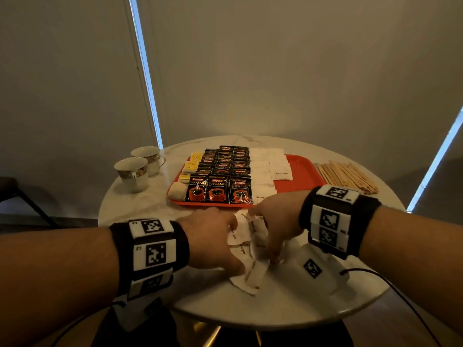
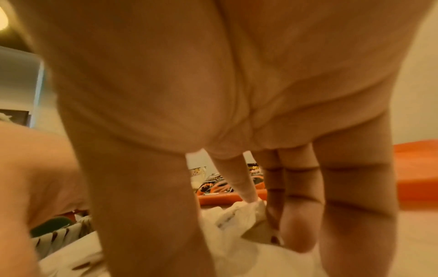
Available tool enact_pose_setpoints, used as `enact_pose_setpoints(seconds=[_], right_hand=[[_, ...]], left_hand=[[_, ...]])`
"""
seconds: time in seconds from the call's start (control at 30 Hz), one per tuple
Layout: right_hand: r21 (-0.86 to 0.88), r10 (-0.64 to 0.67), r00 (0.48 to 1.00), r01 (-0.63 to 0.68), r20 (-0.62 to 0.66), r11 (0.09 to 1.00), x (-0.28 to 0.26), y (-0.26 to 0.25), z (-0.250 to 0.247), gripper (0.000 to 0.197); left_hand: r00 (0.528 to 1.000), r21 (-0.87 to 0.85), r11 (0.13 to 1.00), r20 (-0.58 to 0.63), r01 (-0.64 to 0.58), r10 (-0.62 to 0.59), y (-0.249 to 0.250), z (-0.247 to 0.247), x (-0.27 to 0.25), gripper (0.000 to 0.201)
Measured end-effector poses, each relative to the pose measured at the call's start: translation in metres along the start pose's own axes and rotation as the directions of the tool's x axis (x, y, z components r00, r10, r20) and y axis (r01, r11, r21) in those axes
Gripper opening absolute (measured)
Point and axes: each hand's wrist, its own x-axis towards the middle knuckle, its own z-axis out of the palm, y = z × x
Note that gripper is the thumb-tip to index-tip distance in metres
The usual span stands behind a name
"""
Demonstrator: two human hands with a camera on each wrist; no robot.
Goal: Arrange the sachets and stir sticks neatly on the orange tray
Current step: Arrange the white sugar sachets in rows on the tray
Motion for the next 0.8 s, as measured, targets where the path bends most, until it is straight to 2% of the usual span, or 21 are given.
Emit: enact_pose_setpoints(seconds=[0.1, 0.17, 0.27, 0.4, 0.47, 0.6, 0.8], right_hand=[[0.025, -0.011, 0.999, 0.012, -0.037, 1.0, 0.006, -0.003, -0.002, 0.069], [0.039, -0.024, 0.994, 0.028, -0.103, 0.999, 0.009, -0.007, 0.0, 0.069], [0.064, -0.044, 0.988, 0.054, -0.151, 0.996, 0.012, -0.011, 0.002, 0.073], [0.048, -0.1, 0.988, 0.106, -0.121, 0.993, 0.017, -0.015, 0.002, 0.089], [0.013, -0.138, 0.985, 0.14, -0.104, 0.99, 0.021, -0.02, 0.001, 0.09], [0.052, -0.155, 0.981, 0.161, -0.115, 0.985, 0.027, -0.022, -0.001, 0.067], [0.333, -0.083, 0.981, 0.138, -0.177, 0.933, 0.027, -0.007, -0.01, 0.029]], left_hand=[[0.999, -0.076, 0.997, -0.042, -0.001, -0.003, -0.014, -0.005, 0.0, 0.058], [0.998, -0.116, 0.993, -0.061, 0.016, -0.023, -0.024, -0.005, 0.0, 0.054], [0.996, -0.123, 0.992, -0.083, 0.021, -0.032, -0.033, -0.007, -0.004, 0.067], [1.0, -0.1, 0.995, -0.007, 0.003, -0.003, -0.036, -0.008, -0.01, 0.112], [0.999, -0.067, 0.997, 0.007, -0.036, 0.036, -0.034, -0.008, -0.01, 0.114], [0.999, -0.033, 0.998, -0.023, -0.05, 0.049, -0.032, -0.009, -0.005, 0.083], [0.987, -0.139, 0.987, -0.152, -0.08, 0.058, -0.04, -0.009, 0.009, 0.031]])
